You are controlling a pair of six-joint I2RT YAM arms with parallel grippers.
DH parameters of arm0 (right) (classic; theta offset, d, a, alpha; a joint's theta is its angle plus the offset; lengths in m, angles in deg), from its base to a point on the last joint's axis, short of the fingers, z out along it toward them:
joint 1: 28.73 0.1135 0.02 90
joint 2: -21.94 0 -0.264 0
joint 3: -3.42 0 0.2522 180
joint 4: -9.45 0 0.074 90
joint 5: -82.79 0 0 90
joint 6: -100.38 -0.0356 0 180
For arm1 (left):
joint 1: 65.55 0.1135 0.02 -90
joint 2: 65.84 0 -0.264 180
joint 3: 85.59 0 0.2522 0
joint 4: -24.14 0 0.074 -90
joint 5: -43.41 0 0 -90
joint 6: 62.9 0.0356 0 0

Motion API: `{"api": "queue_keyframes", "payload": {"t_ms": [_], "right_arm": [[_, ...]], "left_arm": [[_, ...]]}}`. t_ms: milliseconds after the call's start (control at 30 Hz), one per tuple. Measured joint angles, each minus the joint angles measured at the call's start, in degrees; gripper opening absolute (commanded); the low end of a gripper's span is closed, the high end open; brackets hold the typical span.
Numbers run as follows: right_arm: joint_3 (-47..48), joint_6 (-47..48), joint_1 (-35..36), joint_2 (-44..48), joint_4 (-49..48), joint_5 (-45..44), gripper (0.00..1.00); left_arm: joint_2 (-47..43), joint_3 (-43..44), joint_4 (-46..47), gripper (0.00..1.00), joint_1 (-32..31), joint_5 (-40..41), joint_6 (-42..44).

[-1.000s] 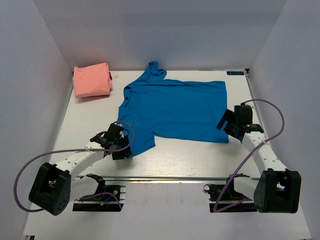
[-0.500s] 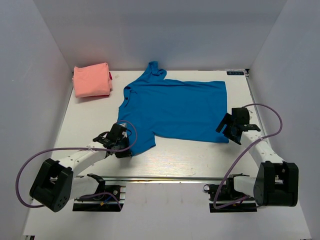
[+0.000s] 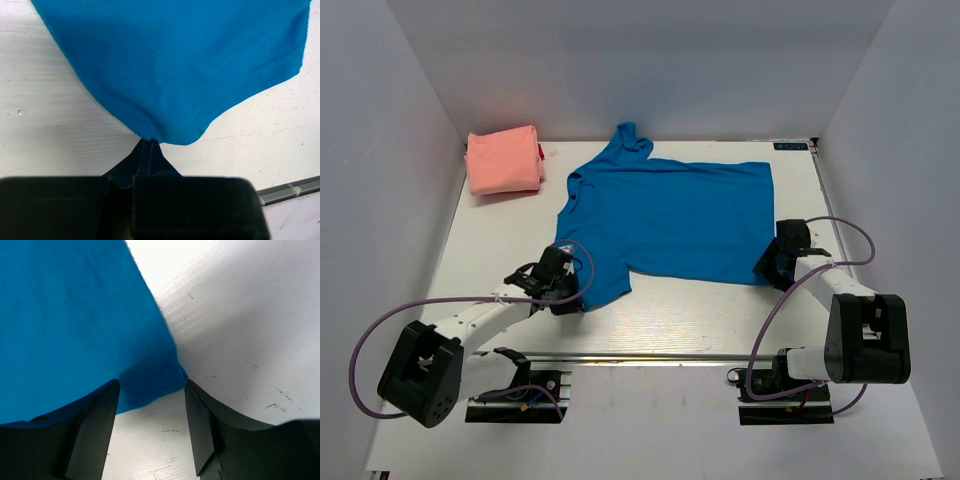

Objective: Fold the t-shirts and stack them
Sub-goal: Grap the side of the flattened tshirt closest away from the robot with both arms

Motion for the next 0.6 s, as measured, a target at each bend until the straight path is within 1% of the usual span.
{"api": "queue_keyframes", "payload": {"t_ms": [33, 67, 100, 133, 200, 233, 433, 600], "right_arm": [[-0.2, -0.13, 0.0, 0.0, -0.52, -0.13, 0.55], [-0.28, -0.11, 0.0, 0.0, -0.74, -0.22, 0.53], [-0.44, -0.13, 0.0, -0.02, -1.11, -0.44, 0.48], [-0.63, -0.2, 0.0, 0.0, -1.55, -0.59, 0.32], [-0.96, -0.28, 0.0, -0.02, -2.01, -0.76, 0.15], [-1.16, -0.33, -0.02, 0.09, -2.1, -0.83, 0.01], [-1.88, -1.09, -0.31, 1.75, -0.55, 0.15, 0.0], [-4.48, -1.01, -0.26, 7.26, 3.67, 0.24, 0.0]], "left_arm": [[0.0, 0.13, -0.28, 0.0, 0.0, 0.0, 0.0], [0.0, 0.28, -0.37, 0.0, 0.0, -0.02, 0.09], [-0.02, 0.37, -0.37, 0.0, 0.0, -0.04, 0.24], [-0.07, 0.44, -0.44, 0.0, 0.0, -0.22, 0.35], [-0.39, 0.52, -0.94, 0.0, 0.0, -0.72, 0.46], [-0.74, 0.57, -1.36, 0.0, 0.0, -0.98, 0.44], [-5.33, 0.7, -5.68, 0.0, 0.0, -4.92, 0.17], [-8.98, 2.19, -12.79, 0.0, 0.0, -7.34, 0.09]]}}
